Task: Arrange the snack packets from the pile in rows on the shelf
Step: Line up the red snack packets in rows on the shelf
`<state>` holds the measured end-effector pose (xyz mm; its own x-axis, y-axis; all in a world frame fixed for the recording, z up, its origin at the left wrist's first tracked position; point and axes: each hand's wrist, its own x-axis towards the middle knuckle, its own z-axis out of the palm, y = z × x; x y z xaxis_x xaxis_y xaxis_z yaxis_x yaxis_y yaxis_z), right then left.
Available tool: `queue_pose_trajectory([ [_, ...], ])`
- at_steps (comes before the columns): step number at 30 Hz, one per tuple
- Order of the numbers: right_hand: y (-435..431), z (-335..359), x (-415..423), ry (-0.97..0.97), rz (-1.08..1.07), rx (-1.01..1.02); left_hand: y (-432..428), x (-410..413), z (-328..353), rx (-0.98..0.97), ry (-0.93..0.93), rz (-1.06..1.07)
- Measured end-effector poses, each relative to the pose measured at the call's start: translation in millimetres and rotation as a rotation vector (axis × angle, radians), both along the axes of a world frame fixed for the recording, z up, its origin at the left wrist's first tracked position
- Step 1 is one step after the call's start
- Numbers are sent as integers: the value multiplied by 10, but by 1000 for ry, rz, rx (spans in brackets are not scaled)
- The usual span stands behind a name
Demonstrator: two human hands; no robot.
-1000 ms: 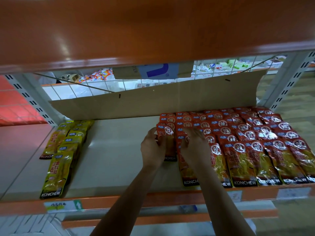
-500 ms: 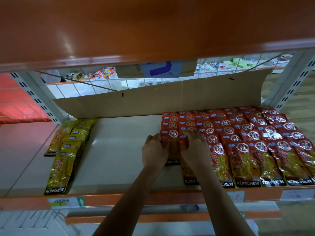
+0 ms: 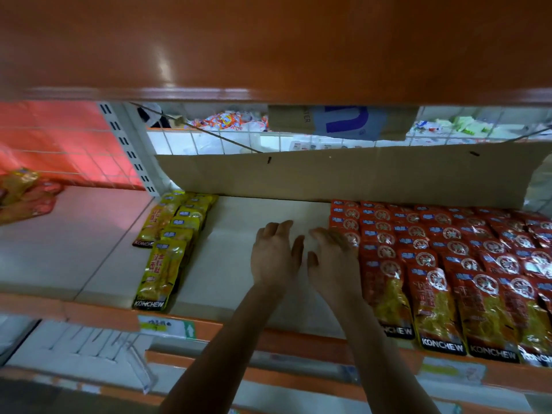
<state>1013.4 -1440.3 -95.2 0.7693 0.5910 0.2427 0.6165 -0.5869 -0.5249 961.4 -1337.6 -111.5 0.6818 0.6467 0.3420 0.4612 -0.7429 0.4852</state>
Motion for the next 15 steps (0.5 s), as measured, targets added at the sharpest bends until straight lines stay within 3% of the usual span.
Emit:
queue_pose_trajectory([
  [15,2182,130,-1365,10,221,86,1990,-1494,304,51,75,209],
])
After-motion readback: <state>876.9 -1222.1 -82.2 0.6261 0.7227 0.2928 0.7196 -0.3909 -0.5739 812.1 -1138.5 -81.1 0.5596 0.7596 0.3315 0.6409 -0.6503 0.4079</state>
